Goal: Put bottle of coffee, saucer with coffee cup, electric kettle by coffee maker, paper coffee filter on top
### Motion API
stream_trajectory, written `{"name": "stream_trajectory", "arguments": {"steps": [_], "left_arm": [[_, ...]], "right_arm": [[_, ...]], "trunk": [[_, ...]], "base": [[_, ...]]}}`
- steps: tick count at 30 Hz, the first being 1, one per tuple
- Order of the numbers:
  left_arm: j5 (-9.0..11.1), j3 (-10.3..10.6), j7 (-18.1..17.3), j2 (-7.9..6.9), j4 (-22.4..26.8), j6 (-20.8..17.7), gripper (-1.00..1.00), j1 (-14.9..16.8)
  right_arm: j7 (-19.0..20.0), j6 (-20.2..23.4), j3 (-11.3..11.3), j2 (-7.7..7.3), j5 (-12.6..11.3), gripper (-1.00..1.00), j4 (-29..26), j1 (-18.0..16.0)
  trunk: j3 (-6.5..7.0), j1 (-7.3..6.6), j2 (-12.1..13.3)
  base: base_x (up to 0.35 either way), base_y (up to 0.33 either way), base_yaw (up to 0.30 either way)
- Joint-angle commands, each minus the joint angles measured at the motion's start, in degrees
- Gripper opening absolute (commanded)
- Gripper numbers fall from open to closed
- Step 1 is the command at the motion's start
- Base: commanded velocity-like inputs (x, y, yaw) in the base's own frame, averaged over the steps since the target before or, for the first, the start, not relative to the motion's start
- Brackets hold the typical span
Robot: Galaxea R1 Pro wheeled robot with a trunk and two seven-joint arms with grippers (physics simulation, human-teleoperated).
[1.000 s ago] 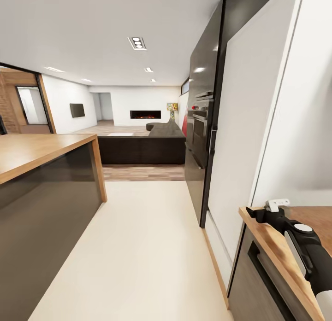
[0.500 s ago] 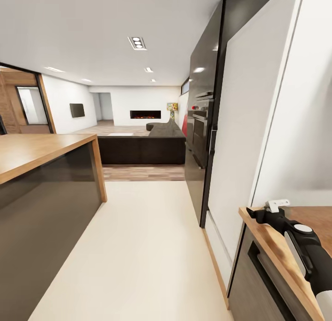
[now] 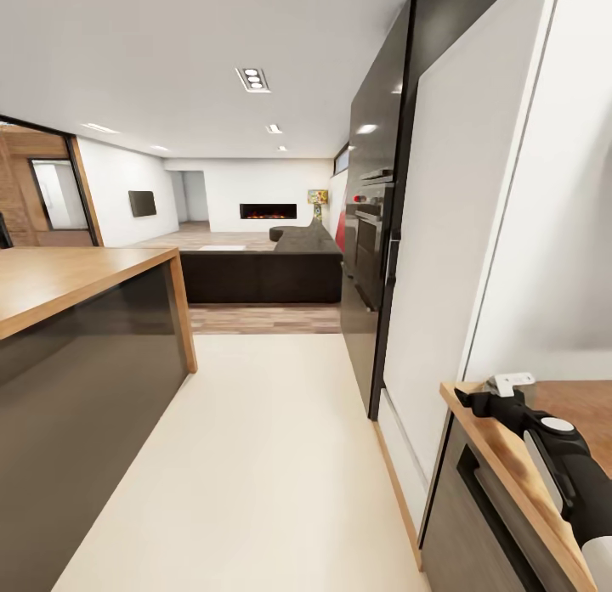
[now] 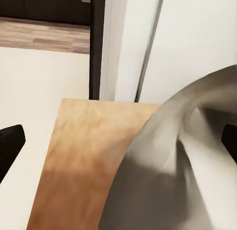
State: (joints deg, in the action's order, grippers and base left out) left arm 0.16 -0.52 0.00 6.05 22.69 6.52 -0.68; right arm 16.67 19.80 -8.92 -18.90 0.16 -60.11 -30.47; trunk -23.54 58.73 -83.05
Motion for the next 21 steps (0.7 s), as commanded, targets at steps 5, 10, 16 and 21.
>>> {"name": "stream_trajectory", "arguments": {"steps": [5, 10, 16, 21], "left_arm": [[0.0, -0.1, 0.0, 0.02, 0.1, 0.1, 1.00, 0.0], [0.0, -0.1, 0.0, 0.02, 0.1, 0.1, 1.00, 0.0], [0.0, -0.1, 0.0, 0.02, 0.1, 0.1, 1.00, 0.0], [0.0, -0.1, 0.0, 0.02, 0.1, 0.1, 1.00, 0.0]], "right_arm": [[0.3, 0.3, -0.1, 0.02, 0.0, 1.00, 0.1, 0.0], [0.3, 0.3, -0.1, 0.05, 0.0, 1.00, 0.1, 0.0], [0.3, 0.3, -0.1, 0.06, 0.0, 1.00, 0.2, 0.0], [0.3, 0.3, -0.1, 0.07, 0.0, 1.00, 0.1, 0.0]], "trunk": [[-0.05, 0.00, 0.0], [-0.05, 0.00, 0.0], [-0.05, 0.00, 0.0], [-0.05, 0.00, 0.0]], "base": [[0.004, 0.000, 0.000], [0.094, 0.000, 0.000], [0.027, 0.000, 0.000], [0.007, 0.000, 0.000]]}}
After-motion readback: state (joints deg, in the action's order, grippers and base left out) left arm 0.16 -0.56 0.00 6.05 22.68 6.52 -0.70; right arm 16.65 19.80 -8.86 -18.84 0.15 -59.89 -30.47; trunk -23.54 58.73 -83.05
